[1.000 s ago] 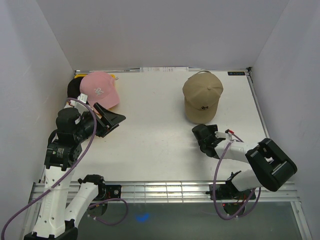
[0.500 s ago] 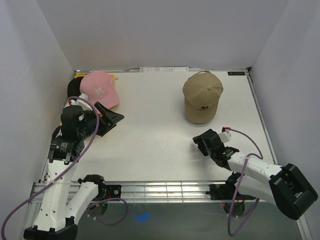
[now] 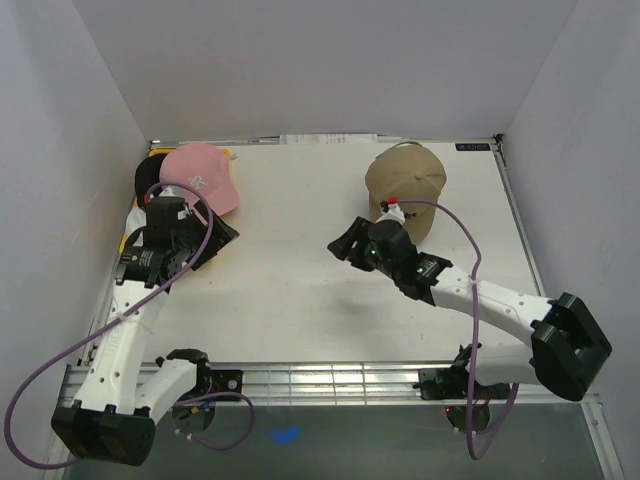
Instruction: Stack the hats
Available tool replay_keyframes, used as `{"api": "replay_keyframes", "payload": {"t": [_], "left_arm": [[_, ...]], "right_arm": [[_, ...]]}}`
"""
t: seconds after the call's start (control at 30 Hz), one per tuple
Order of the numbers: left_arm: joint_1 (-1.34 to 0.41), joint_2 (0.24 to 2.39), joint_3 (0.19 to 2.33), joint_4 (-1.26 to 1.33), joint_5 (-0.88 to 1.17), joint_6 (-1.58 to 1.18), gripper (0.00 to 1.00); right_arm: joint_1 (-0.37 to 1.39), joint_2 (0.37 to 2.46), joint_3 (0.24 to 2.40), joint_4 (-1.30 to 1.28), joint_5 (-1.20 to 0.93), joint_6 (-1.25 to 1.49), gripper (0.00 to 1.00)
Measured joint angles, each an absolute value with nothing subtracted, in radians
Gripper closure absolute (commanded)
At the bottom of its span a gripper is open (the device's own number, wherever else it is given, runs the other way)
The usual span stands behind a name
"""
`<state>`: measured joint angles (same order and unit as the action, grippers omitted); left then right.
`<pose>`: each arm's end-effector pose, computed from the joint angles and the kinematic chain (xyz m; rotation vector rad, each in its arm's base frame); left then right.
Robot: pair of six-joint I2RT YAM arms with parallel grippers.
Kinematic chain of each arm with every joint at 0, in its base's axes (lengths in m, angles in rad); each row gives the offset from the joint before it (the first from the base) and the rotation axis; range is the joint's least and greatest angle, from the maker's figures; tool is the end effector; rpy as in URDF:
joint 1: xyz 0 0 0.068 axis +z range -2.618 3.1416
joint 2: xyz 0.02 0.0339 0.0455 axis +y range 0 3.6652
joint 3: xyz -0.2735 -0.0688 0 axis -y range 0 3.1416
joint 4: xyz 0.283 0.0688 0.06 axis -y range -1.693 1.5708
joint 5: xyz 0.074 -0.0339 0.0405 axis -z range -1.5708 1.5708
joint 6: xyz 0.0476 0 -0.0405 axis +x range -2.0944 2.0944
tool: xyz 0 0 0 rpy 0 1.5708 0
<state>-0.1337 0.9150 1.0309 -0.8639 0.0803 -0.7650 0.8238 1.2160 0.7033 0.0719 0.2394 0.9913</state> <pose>0.2140 -0.0326 0.3400 -0.6989 2.2746 -0.5370 0.2188 0.2196 0.2321 0.3376 2.0938 0.8998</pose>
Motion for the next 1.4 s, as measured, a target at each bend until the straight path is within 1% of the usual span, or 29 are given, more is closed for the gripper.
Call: {"api": "replay_keyframes", "payload": {"t": [0.13, 0.4, 0.53, 0.77, 0.9, 1.0, 1.17, 1.4], "left_arm": [[-0.126, 1.009, 1.043, -0.831, 0.041, -0.728, 0.20], [-0.125, 1.218, 1.085, -0.776, -0.099, -0.636, 0.20], [-0.119, 1.238, 1.129, -0.783, -0.119, -0.633, 0.21], [-0.114, 1.169, 1.370, -0.882, -0.091, -0.632, 0.22], [-0.113, 1.027, 1.414, -0.917, -0.006, -0.657, 0.22], [-0.113, 0.916, 1.425, -0.969, 0.067, -0.678, 0.22], [-0.113, 0.819, 1.450, -1.039, 0.162, -0.705, 0.22], [-0.113, 0.794, 1.472, -1.112, 0.247, -0.731, 0.22]], "right_arm": [[0.843, 1.322, 0.830, 0.077, 0.200, 0.946, 0.40], [0.846, 1.355, 0.950, 0.055, 0.146, 0.903, 0.39], [0.846, 1.482, 1.102, 0.067, 0.095, 0.895, 0.38], [0.846, 1.810, 1.390, 0.128, -0.032, 0.908, 0.37], [0.847, 2.022, 1.561, 0.197, -0.096, 0.953, 0.37], [0.852, 2.139, 1.625, 0.253, -0.113, 0.991, 0.36], [0.876, 2.307, 1.735, 0.309, -0.086, 1.065, 0.34], [0.930, 2.437, 1.814, 0.413, 0.033, 1.175, 0.32]]}}
